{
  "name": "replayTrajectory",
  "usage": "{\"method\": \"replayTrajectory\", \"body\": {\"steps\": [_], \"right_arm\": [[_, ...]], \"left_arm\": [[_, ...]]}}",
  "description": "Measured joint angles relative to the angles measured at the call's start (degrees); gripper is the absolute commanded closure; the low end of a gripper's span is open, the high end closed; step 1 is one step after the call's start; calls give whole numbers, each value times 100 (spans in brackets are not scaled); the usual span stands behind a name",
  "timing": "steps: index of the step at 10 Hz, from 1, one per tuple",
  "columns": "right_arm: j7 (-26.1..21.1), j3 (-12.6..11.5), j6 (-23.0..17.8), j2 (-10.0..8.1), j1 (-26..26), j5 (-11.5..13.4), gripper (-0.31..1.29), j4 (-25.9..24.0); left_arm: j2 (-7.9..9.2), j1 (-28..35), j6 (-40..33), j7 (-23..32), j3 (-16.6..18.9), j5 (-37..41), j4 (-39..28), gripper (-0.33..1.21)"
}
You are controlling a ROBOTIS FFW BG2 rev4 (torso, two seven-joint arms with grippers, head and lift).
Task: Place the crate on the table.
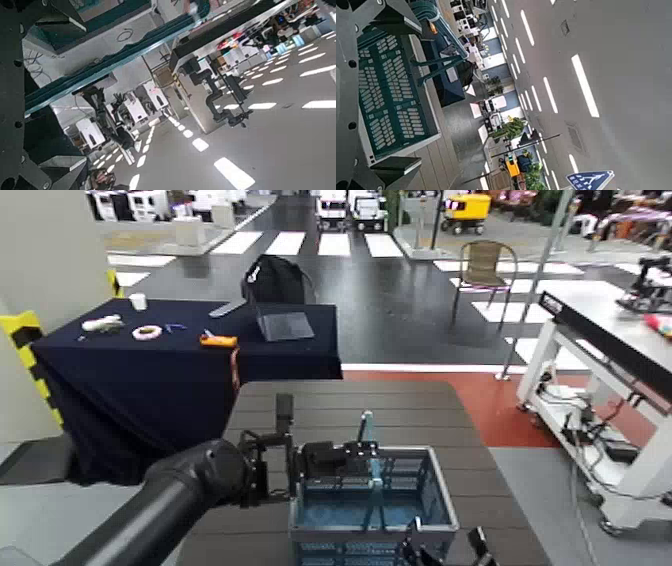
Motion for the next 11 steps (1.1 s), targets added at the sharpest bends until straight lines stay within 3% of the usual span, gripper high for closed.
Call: {"method": "replayTrajectory", "body": {"steps": [2, 5, 7, 11], "right_arm": [[0, -9, 22, 0, 13, 0, 14, -18], [0, -24, 35, 3, 22, 0, 14, -25], [0, -48, 50, 8, 33, 0, 14, -33], [0, -122, 63, 9, 71, 32, 14, -71]], "left_arm": [[120, 328, -54, 427, 436, -156, -508, 12], [361, 1243, -63, 1642, 1625, -530, -1977, 12], [410, 1900, -257, 2349, 2248, -911, -2973, 12], [359, 3293, -1489, 3641, 2806, -1884, -4606, 12]]}}
